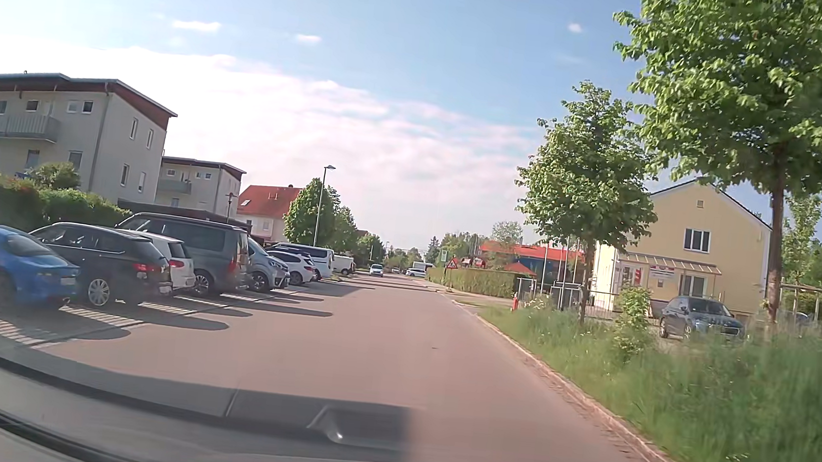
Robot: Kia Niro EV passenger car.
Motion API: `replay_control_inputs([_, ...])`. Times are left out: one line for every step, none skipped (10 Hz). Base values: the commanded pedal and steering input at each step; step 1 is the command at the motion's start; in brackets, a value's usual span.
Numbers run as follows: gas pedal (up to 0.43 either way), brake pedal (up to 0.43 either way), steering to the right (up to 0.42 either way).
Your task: Follow the waypoints while adhering to traffic rules and regulations
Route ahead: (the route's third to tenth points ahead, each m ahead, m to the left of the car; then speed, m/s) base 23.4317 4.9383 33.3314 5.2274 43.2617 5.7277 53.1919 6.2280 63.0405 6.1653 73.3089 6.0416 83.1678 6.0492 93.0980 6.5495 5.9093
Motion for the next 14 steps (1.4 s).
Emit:
replay_control_inputs([0.067,0.0,-0.006])
replay_control_inputs([0.059,0.0,-0.007])
replay_control_inputs([0.047,0.0,-0.007])
replay_control_inputs([0.028,0.0,-0.008])
replay_control_inputs([0.028,0.0,-0.008])
replay_control_inputs([0.028,0.0,-0.009])
replay_control_inputs([0.02,0.0,-0.009])
replay_control_inputs([0.02,0.0,-0.009])
replay_control_inputs([0.02,0.0,-0.009])
replay_control_inputs([0.02,0.0,-0.008])
replay_control_inputs([0.02,0.0,-0.009])
replay_control_inputs([0.02,0.0,-0.009])
replay_control_inputs([0.02,0.0,-0.009])
replay_control_inputs([0.02,0.0,-0.009])
